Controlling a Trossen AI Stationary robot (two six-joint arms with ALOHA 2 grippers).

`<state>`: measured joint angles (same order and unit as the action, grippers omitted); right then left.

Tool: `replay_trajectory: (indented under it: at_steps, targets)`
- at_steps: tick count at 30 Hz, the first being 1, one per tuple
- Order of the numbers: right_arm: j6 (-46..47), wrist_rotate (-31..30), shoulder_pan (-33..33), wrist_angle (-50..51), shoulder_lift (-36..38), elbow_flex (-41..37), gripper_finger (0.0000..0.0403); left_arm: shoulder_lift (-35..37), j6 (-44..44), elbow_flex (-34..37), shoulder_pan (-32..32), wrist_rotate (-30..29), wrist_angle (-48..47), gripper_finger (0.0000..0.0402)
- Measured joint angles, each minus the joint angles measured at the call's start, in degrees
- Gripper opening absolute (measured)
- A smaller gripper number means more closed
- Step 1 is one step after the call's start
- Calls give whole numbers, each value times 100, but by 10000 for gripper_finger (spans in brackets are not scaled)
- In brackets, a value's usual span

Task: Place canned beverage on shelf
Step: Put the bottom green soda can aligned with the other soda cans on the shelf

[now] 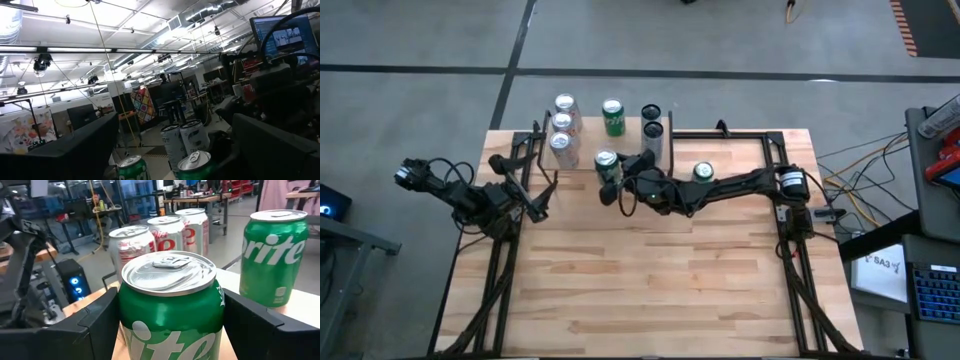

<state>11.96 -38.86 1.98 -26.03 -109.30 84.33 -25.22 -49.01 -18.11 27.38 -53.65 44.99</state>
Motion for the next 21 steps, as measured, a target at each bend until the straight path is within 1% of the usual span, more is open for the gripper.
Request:
replay_trajectory:
  at_steps: [7, 15, 21]
  targets:
    - [-131, -73, 13, -46, -311, 346, 280, -12, 0, 0, 0, 0, -11, 375]
    - [-318, -677, 7, -166, -525, 756, 280, 5, -2, 0, -2, 0, -29, 375]
    - [-405, -1169, 54, -149, -608, 814, 285, 4, -2, 0, -3, 0, -71, 375]
